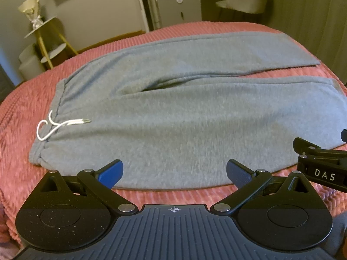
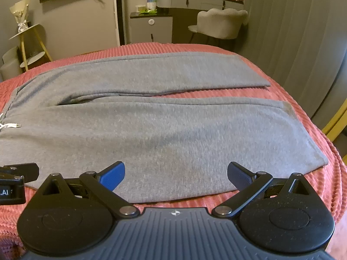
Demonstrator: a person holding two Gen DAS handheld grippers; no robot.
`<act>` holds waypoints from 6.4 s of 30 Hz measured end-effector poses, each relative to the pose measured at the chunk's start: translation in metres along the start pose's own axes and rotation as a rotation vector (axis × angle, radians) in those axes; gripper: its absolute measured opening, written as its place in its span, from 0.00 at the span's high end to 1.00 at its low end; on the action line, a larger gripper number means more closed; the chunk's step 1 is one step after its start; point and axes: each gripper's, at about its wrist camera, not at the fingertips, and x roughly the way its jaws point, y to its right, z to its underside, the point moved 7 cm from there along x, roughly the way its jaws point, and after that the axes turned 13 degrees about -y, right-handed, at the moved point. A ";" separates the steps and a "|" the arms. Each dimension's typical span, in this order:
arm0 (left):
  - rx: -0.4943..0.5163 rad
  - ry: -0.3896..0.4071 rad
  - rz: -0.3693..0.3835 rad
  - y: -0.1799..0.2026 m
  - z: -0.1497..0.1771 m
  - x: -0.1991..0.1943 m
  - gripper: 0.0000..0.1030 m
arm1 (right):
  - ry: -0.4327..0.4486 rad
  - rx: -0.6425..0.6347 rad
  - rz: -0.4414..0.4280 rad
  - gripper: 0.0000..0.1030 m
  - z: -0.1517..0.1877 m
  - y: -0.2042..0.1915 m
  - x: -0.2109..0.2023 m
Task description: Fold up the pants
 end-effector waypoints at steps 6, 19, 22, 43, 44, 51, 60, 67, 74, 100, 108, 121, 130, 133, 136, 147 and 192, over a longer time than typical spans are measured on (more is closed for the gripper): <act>0.005 -0.006 -0.004 0.001 0.000 0.003 0.00 | -0.007 0.000 -0.005 0.02 -0.002 0.000 0.005; 0.017 -0.025 -0.007 0.006 -0.002 0.015 0.00 | -0.025 0.003 -0.006 0.02 -0.002 0.002 0.015; 0.017 -0.029 -0.009 0.006 -0.002 0.019 0.00 | -0.032 0.005 -0.007 0.02 -0.003 0.003 0.018; -0.263 0.067 -0.136 -0.063 -0.056 0.022 0.00 | 0.013 0.112 -0.137 0.02 -0.073 0.044 0.057; -0.301 0.077 -0.148 -0.071 -0.065 0.022 0.00 | 0.002 0.133 -0.129 0.02 -0.089 0.049 0.063; -0.584 0.156 -0.245 -0.125 -0.136 0.040 0.00 | -0.049 0.294 -0.147 0.02 -0.234 0.076 0.131; -0.683 0.232 -0.332 -0.178 -0.138 0.088 0.00 | -0.223 0.482 -0.097 0.02 -0.379 0.079 0.290; -0.653 0.181 -0.342 -0.180 -0.158 0.120 0.00 | -0.270 0.693 -0.029 0.09 -0.411 0.086 0.362; -0.645 0.110 -0.335 -0.183 -0.149 0.140 0.00 | -0.195 0.582 -0.010 0.92 -0.395 0.089 0.351; -0.722 0.106 0.183 -0.245 -0.237 0.163 0.00 | 0.162 0.344 -0.225 0.40 -0.075 0.095 0.206; -0.778 -0.022 0.197 -0.253 -0.299 0.230 0.33 | 0.206 0.297 -0.326 0.12 -0.076 0.081 0.199; -0.853 0.029 0.353 -0.272 -0.272 0.240 0.89 | 0.228 0.437 -0.306 0.25 -0.087 0.121 0.176; -0.793 0.064 0.371 -0.265 -0.246 0.199 0.89 | 0.210 0.453 -0.066 0.08 -0.119 0.147 0.161; -0.787 0.053 0.381 -0.268 -0.236 0.191 0.89 | 0.096 0.348 0.010 0.25 -0.143 0.130 0.199; -0.776 0.049 0.399 -0.270 -0.229 0.187 0.90 | 0.041 0.318 0.139 0.87 -0.152 0.135 0.221; -0.709 0.215 0.579 -0.278 -0.148 0.061 0.90 | 0.296 0.676 -0.159 0.95 -0.118 0.252 0.067; -1.027 0.113 0.102 -0.347 0.055 0.089 0.46 | 0.015 0.520 0.150 0.05 0.015 0.208 0.136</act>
